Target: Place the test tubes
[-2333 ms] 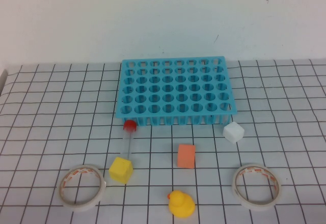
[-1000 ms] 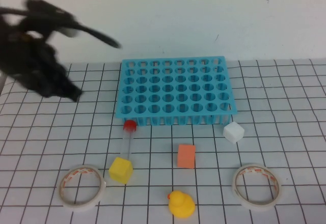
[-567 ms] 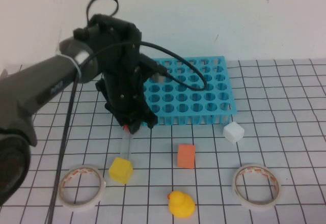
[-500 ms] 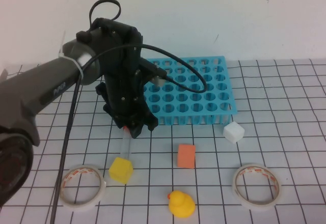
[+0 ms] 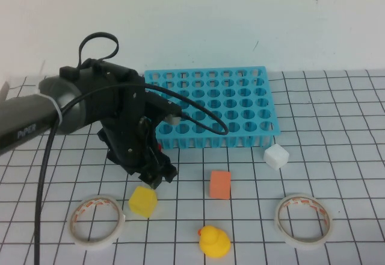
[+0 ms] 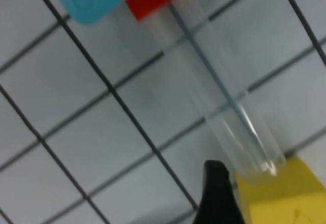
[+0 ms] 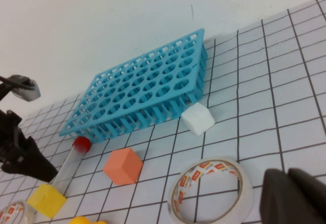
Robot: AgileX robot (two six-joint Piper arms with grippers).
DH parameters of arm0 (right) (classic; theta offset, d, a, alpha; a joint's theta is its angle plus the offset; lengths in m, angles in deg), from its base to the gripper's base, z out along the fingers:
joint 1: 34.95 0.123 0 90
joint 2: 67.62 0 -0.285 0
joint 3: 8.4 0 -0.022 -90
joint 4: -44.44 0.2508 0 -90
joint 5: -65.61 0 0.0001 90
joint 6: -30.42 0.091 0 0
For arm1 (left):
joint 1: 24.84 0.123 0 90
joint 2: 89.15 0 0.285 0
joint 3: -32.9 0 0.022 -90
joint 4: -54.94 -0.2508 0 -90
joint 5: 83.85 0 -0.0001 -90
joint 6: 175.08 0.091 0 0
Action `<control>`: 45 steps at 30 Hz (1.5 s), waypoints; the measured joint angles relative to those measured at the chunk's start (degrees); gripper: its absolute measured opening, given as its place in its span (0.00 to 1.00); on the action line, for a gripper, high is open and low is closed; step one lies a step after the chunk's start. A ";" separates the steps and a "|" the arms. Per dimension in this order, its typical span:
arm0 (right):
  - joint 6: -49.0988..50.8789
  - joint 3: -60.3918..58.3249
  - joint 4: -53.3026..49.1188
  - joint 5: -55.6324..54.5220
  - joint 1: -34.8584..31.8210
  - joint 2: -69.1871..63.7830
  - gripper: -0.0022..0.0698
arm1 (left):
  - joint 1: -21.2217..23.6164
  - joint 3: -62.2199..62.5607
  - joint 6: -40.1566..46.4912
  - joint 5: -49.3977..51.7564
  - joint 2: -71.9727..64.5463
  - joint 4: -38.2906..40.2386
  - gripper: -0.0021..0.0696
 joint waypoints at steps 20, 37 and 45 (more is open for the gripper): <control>-0.03 0.00 0.00 0.92 0.00 0.00 0.03 | 0.94 -0.70 -2.29 -7.32 -4.90 1.34 0.61; -0.03 0.00 0.00 1.06 0.00 0.00 0.03 | 0.94 -0.70 -3.01 -6.84 -4.90 2.40 0.51; -0.03 0.00 0.00 1.06 0.00 0.00 0.03 | 0.94 -0.70 -3.15 -6.29 -5.14 2.84 0.41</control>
